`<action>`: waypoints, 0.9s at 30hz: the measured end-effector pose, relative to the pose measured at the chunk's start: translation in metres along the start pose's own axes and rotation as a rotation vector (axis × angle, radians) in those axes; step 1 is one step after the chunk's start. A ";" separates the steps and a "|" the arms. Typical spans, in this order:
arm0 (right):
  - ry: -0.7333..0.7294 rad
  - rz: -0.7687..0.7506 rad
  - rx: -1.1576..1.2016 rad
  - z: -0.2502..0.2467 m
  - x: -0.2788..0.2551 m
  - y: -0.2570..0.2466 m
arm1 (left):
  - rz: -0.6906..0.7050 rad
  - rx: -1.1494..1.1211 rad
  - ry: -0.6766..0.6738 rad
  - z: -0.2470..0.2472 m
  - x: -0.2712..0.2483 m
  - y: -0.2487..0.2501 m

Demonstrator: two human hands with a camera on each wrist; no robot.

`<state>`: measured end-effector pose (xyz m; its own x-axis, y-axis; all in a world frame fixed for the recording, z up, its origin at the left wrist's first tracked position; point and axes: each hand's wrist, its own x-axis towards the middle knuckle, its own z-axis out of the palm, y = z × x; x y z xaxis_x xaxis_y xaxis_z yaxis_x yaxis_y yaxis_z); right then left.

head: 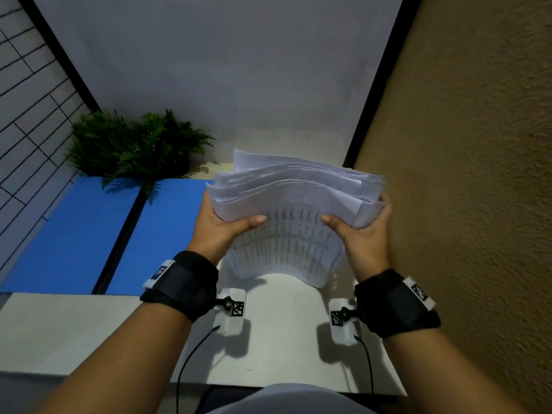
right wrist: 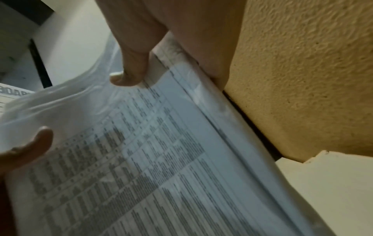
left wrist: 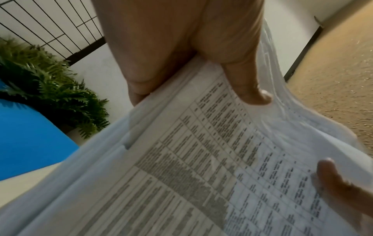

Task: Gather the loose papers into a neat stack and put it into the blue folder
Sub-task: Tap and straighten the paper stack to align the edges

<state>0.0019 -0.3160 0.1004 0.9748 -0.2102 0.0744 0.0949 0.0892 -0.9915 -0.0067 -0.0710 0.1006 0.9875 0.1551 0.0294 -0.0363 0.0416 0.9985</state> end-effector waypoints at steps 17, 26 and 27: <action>0.128 -0.617 -0.355 0.016 -0.012 -0.026 | 0.190 -0.116 0.092 0.010 -0.010 0.020; 0.036 -0.599 -0.476 0.019 -0.022 -0.026 | 0.240 -0.022 0.221 0.021 -0.009 0.032; 0.037 -0.597 -0.470 0.019 -0.022 -0.025 | 0.255 -0.015 0.258 0.023 -0.009 0.034</action>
<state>-0.0181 -0.2951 0.1255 0.7770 -0.1259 0.6168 0.4998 -0.4723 -0.7260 -0.0128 -0.0935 0.1349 0.8748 0.4068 0.2631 -0.2810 -0.0163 0.9596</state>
